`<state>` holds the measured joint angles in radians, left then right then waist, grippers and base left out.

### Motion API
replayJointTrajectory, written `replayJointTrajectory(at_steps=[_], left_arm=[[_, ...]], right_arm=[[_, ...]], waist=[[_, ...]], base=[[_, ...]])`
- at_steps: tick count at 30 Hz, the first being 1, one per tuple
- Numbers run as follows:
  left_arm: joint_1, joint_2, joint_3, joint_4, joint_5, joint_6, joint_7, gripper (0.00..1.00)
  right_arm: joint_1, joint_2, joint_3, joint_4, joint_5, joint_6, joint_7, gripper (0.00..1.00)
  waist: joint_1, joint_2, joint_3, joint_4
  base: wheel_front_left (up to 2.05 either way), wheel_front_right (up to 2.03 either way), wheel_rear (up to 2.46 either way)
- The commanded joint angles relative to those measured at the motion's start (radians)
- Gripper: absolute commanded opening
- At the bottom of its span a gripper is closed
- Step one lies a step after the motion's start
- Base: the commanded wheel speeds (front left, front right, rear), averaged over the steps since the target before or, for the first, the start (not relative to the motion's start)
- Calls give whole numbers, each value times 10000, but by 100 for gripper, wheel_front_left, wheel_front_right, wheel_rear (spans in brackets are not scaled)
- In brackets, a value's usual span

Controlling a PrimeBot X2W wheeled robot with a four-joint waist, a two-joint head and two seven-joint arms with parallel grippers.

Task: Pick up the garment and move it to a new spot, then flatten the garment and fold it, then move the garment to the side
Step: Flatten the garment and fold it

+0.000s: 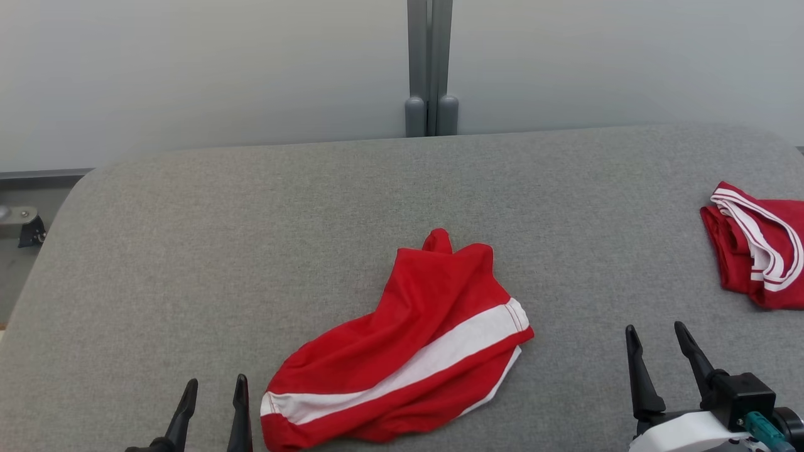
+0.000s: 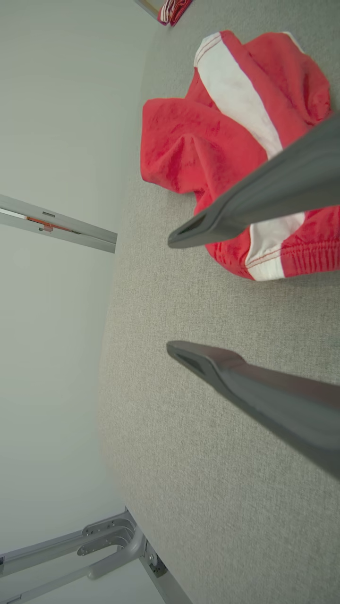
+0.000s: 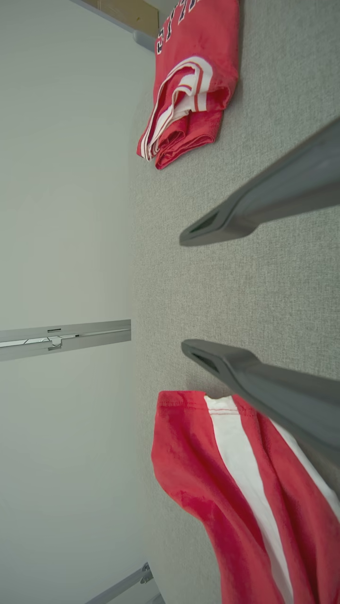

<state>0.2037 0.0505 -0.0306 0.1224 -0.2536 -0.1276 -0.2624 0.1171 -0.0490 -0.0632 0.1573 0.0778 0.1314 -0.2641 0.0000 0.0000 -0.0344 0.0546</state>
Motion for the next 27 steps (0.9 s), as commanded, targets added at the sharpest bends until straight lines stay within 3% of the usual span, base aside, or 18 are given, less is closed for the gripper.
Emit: replayJointTrajectory(at_steps=[1,11,18,21,27], left_arm=[[-172,6,-4,-34,-68,-36,-30,100],[-259,5,-169,154,-2,-39,-30,100],[-507,9,-31,1162,-293,-25,11,100],[-831,26,-16,1447,-963,171,690,100],[-960,27,-665,1183,-2130,296,3359,100]], right_arm=[[-52,-27,3,26,105,-15,0,100],[-200,-25,26,255,369,-15,0,100],[-1138,-27,805,1217,863,-15,120,100],[-1935,-355,1450,1721,1174,-18,1234,100],[-3348,-788,2760,2470,2245,-15,3880,100]], waist=[[0,0,9,4],[0,0,-23,37],[0,0,-106,85],[0,0,-66,134],[0,0,161,315]], base=[[0,0,0],[0,0,0],[0,0,0],[0,0,0],[0,0,0]])
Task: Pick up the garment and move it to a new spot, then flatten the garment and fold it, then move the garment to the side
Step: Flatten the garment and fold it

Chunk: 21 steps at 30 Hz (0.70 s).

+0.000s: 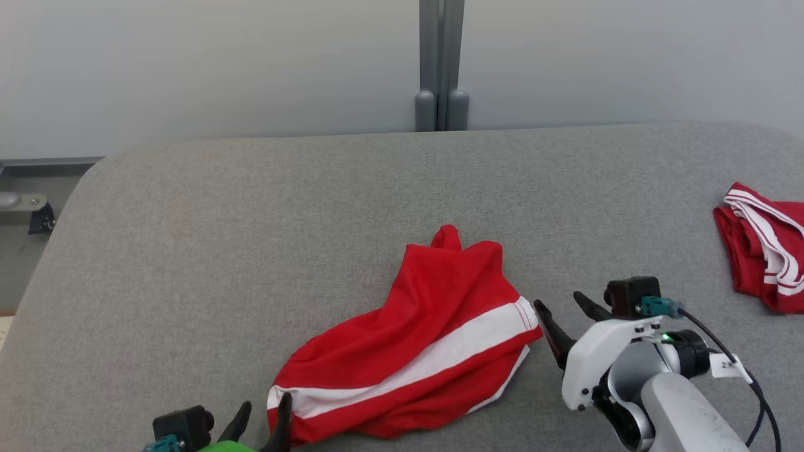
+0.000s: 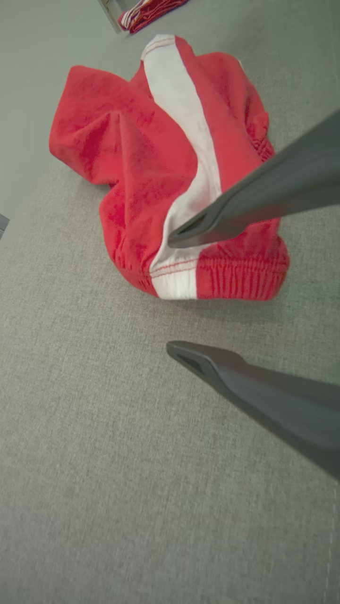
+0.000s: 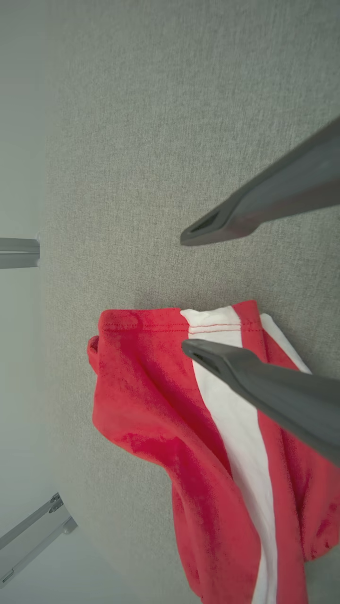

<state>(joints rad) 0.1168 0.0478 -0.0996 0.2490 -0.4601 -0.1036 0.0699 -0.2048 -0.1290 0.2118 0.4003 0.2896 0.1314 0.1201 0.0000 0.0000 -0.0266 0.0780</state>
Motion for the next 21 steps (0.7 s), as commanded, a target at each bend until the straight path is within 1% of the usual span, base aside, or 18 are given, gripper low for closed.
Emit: replayJointTrajectory(at_steps=[1,3,7,10,13,21], left_arm=[[-59,51,-155,-248,-322,45,444,100],[42,49,-304,-498,-640,85,1041,100],[14,137,-330,-862,-802,146,1540,100],[-39,130,-297,-990,-1124,101,1802,100],[-157,292,-305,-1002,-1254,56,1976,100],[-554,524,-482,-878,-1644,-105,2486,100]], right_arm=[[-314,-104,235,191,206,-13,332,100],[-529,-292,528,506,393,-16,735,100],[-872,-389,883,1032,637,-15,1083,100],[-995,-389,983,1297,834,-15,997,100],[-1110,-386,1084,1509,946,-15,844,100],[-1406,-444,1430,1798,1163,-15,624,100]], waist=[[0,0,132,151],[0,0,232,289],[0,0,438,537],[0,0,545,650],[0,0,632,713],[0,0,879,668]], base=[[0,0,0],[0,0,0],[0,0,0],[0,0,0],[0,0,0],[0,0,0]])
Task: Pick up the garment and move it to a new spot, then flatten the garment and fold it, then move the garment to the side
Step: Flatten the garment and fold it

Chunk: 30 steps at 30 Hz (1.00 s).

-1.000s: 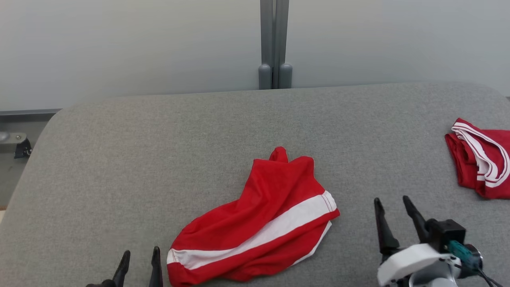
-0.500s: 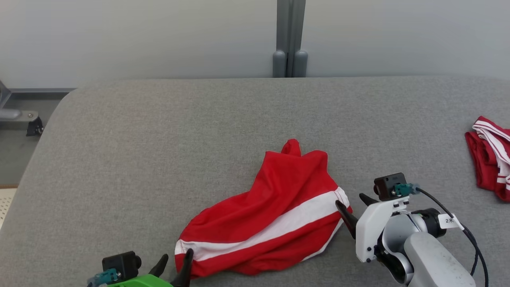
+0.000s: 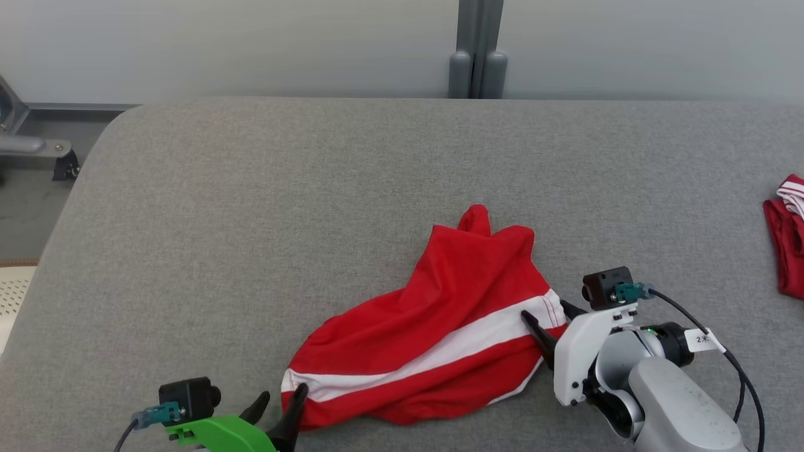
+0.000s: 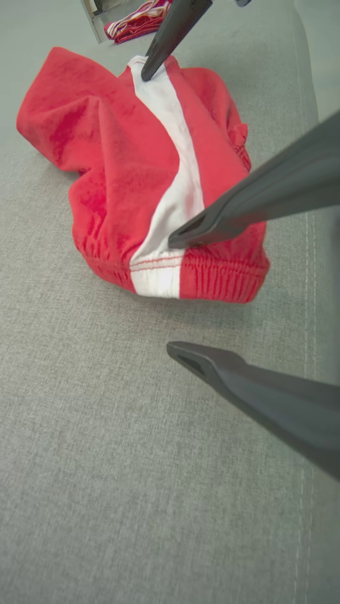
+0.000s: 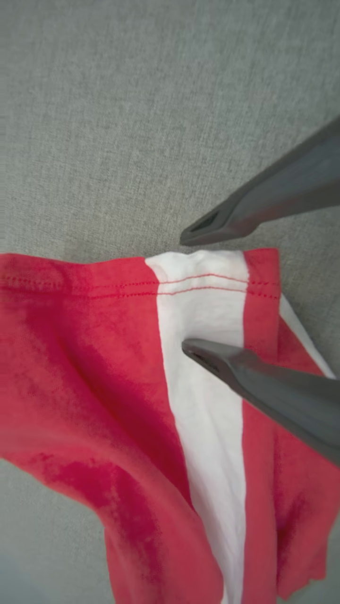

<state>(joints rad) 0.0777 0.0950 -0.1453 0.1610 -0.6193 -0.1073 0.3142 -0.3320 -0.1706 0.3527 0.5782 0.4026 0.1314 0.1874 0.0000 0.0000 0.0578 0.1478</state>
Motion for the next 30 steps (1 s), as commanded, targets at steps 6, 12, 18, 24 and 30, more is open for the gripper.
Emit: replayJointTrajectory(at_steps=[6,12,18,24,30], left_arm=[[-261,127,-184,77,-487,-153,238,100],[-403,249,-413,139,-745,-196,135,0],[-181,409,-404,-915,-1352,-236,76,0],[255,575,-346,-3676,-2605,-237,474,0],[138,667,-96,-6734,-3555,27,1066,0]], right_arm=[[-313,-68,240,141,213,-15,-193,95],[-439,-81,419,182,588,-15,-531,0],[-222,-244,121,-577,1300,-15,-1049,0],[513,-680,-994,-2980,2835,-13,-1039,0],[1163,-1007,-2660,-6395,3895,-12,-170,0]], waist=[[0,0,122,-122],[0,0,85,-181],[0,0,-100,-298],[0,0,-191,-627],[0,0,109,-1253]], base=[[0,0,0],[0,0,0],[0,0,0],[0,0,0],[0,0,0]])
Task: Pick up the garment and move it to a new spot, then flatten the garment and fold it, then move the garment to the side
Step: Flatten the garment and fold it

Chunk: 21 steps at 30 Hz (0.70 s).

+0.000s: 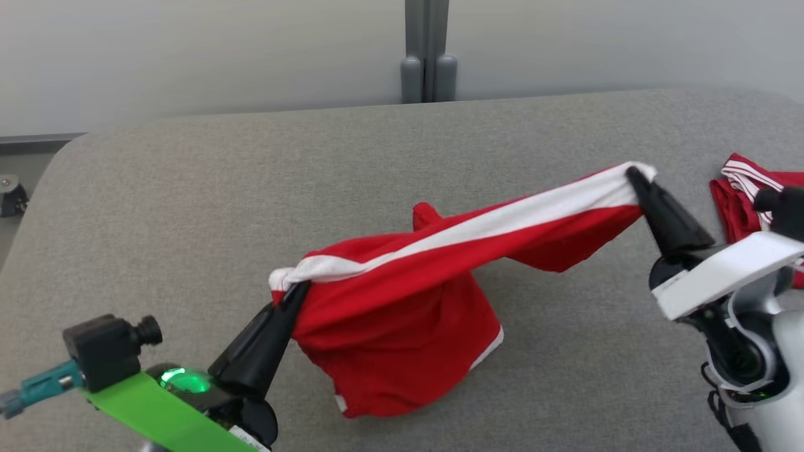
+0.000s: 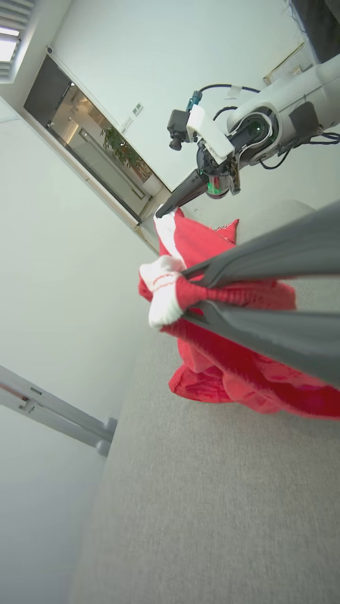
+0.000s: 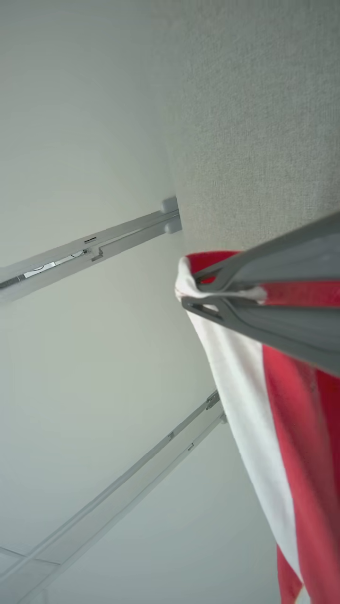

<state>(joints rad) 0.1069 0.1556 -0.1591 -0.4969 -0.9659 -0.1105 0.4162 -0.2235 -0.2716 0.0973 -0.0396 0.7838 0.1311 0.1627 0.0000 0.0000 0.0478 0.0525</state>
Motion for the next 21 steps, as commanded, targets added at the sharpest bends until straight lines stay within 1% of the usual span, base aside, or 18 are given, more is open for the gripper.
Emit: replayJointTrajectory(at_steps=[1,4,6,8,10,11,13,14,16,19,21], left_arm=[[-312,92,56,-485,-161,131,180,0],[-1088,283,122,-1198,-370,397,727,0],[-1941,552,284,-1254,-269,541,1085,0],[-3017,673,396,-927,-347,626,1387,0],[-4312,850,497,-290,-180,671,1611,0],[-4940,835,488,27,-159,693,1699,0],[-6358,874,502,1001,30,660,1761,0],[-7198,885,476,1604,201,547,1681,0],[-8586,834,396,2771,508,406,1457,0],[-10531,643,320,4463,972,152,744,0],[-11724,605,308,5582,1445,22,-97,0]], right_arm=[[85,42,-335,-644,172,-8,277,0],[-279,228,-1006,-1744,347,-8,1123,0],[-799,282,-1366,-2088,45,-7,1723,0],[-1522,494,-1577,-2129,-187,-5,2287,0],[-2473,644,-1694,-1901,-539,-5,2811,0],[-2987,819,-1736,-1768,-669,-4,3044,0],[-4179,1082,-1870,-1233,-1244,-5,3360,0],[-4907,1307,-1900,-863,-1566,-5,3432,0],[-6222,1654,-2048,-60,-2162,-5,3351,0],[-8118,1992,-2329,1229,-3083,-5,2688,0],[-9296,2131,-2573,2138,-3503,-7,1910,0]], waist=[[0,0,283,-384],[0,0,689,-662],[0,0,1074,-777],[0,0,1547,-849],[0,0,2095,-882],[0,0,2392,-900],[0,0,2955,-941],[0,0,3258,-970],[0,0,3763,-1035],[0,0,4364,-1171],[0,0,4667,-1275]], base=[[0,0,0],[0,0,0],[0,0,0],[0,0,0],[0,0,0],[0,0,0],[0,0,0],[0,0,0],[0,0,0],[0,0,0],[0,0,0]])
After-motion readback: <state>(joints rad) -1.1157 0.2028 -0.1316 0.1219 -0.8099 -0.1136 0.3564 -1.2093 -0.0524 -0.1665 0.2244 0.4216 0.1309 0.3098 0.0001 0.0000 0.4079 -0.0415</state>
